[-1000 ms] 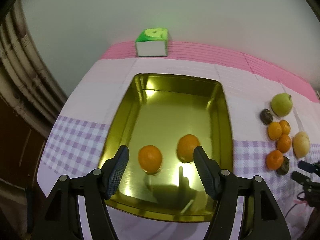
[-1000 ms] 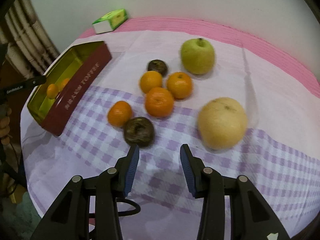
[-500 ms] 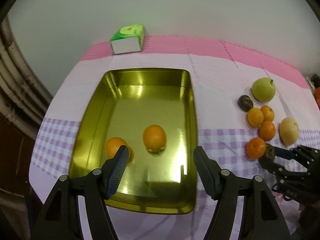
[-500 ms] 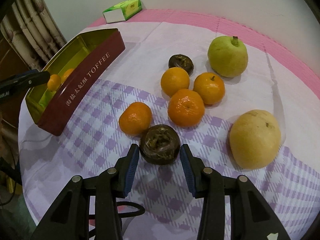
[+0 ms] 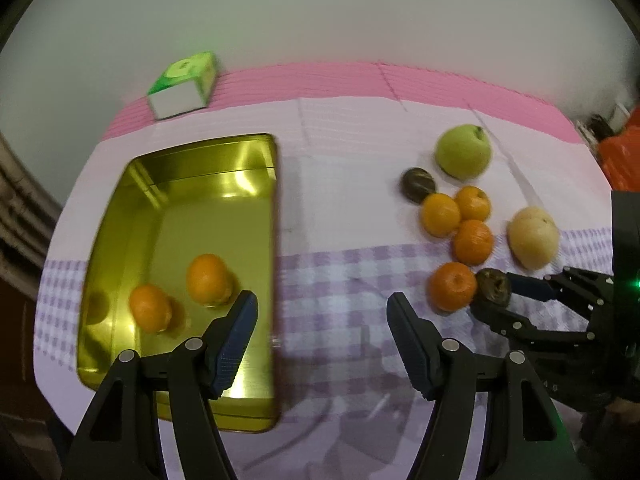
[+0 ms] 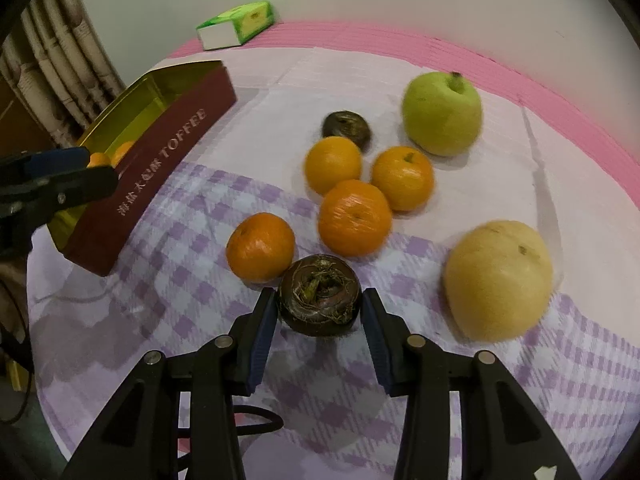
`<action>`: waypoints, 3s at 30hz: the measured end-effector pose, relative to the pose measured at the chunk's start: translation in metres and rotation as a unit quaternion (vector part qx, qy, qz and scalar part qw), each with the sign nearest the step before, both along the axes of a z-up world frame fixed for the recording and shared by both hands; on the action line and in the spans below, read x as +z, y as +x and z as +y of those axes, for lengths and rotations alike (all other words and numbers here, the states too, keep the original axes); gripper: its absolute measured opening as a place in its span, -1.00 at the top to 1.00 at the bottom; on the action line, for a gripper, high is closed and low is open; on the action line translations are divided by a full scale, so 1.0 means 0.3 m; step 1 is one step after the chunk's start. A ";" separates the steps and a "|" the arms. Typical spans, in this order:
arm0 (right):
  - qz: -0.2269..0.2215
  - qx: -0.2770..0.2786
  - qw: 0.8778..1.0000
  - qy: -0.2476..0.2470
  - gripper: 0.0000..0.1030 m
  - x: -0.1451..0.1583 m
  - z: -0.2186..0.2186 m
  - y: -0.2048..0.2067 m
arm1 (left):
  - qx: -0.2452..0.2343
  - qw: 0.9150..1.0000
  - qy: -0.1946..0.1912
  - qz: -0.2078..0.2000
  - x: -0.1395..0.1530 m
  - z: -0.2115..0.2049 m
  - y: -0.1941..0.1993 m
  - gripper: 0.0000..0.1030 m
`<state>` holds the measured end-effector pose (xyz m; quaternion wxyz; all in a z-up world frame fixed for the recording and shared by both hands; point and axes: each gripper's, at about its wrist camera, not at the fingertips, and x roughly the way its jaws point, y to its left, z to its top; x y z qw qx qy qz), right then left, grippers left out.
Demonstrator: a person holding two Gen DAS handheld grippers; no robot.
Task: Organize fruits
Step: 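Grasp the dark brown fruit with the right gripper while the left gripper grasps a mandarin, then carry the mandarin with the left gripper into the tray and release it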
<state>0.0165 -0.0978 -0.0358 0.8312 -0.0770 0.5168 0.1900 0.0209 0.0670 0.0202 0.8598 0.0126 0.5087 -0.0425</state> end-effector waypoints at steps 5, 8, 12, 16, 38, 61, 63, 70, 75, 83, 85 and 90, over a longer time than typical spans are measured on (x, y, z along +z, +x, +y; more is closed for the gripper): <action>0.011 -0.026 1.000 -0.005 0.22 -0.002 -0.072 -0.013 | -0.033 0.999 -0.003 0.012 -0.030 -0.091 0.010 -0.31; 0.014 -0.039 0.999 -0.010 0.22 -0.001 -0.115 -0.027 | -0.050 0.999 -0.006 0.020 -0.050 -0.136 0.020 -0.31; 0.017 -0.053 0.998 -0.012 0.22 -0.003 -0.158 -0.041 | -0.063 0.997 -0.019 0.037 -0.078 -0.185 0.039 -0.31; 0.016 -0.061 0.998 -0.005 0.22 -0.004 -0.178 -0.041 | -0.073 0.996 -0.018 0.046 -0.097 -0.225 0.059 -0.31; 0.018 -0.065 0.998 0.012 0.21 0.000 -0.197 -0.043 | -0.089 0.994 -0.026 0.063 -0.161 -0.294 0.113 0.21; 0.016 -0.064 0.998 0.009 0.22 -0.006 -0.186 -0.036 | -0.030 0.998 -0.041 0.033 -0.009 -0.091 0.045 0.21; 0.016 -0.064 0.998 0.010 0.22 -0.005 -0.187 -0.037 | -0.020 0.999 -0.039 0.027 0.009 -0.057 0.043 0.21; 0.016 -0.064 0.998 0.009 0.22 -0.004 -0.187 -0.036 | 0.036 0.999 -0.032 0.019 0.041 0.098 0.047 0.21; 0.015 -0.064 0.998 0.008 0.22 -0.004 -0.183 -0.035 | 0.081 0.996 -0.028 0.020 0.035 0.231 0.035 0.21; 0.015 -0.063 0.998 0.007 0.22 -0.005 -0.182 -0.033 | 0.102 0.993 -0.012 0.049 -0.035 0.312 0.013 0.21; 0.015 -0.063 0.998 0.007 0.22 -0.005 -0.181 -0.033 | 0.102 0.993 -0.009 0.055 -0.051 0.316 0.013 0.21; 0.014 -0.062 0.998 0.004 0.22 -0.003 -0.175 -0.029 | 0.104 0.992 -0.001 0.073 -0.096 0.323 0.016 0.21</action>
